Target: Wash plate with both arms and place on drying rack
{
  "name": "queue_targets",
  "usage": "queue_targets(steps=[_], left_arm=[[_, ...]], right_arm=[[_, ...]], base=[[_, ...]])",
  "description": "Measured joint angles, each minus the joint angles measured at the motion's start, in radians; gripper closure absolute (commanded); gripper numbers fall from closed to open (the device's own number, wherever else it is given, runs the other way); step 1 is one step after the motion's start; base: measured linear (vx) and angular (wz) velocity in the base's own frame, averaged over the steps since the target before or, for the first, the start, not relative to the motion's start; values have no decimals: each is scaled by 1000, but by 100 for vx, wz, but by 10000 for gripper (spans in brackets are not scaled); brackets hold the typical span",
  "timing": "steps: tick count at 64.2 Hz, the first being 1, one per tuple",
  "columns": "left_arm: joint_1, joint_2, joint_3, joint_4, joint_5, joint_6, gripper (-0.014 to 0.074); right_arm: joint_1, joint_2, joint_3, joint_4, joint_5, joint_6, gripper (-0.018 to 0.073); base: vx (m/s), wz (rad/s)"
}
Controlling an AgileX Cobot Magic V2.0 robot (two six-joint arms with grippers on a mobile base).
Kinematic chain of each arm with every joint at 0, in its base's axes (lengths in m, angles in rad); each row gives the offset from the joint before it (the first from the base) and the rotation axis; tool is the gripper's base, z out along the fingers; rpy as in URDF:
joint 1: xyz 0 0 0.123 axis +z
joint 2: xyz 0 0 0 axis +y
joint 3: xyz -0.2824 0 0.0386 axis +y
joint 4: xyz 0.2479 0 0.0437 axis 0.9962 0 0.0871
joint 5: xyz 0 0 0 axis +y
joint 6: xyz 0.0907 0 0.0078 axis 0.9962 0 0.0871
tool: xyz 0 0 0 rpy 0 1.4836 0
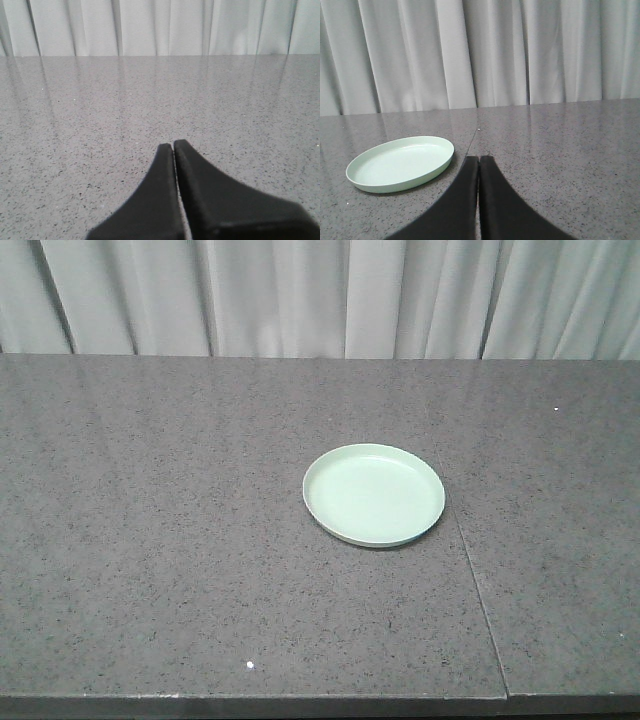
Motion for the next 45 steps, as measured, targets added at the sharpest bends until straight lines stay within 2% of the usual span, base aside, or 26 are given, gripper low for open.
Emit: queue_targets(steps=[45], left_arm=[[0,0,0,0,0,0,603]], right_arm=[[0,0,0,0,0,0,564]], base=[[0,0]])
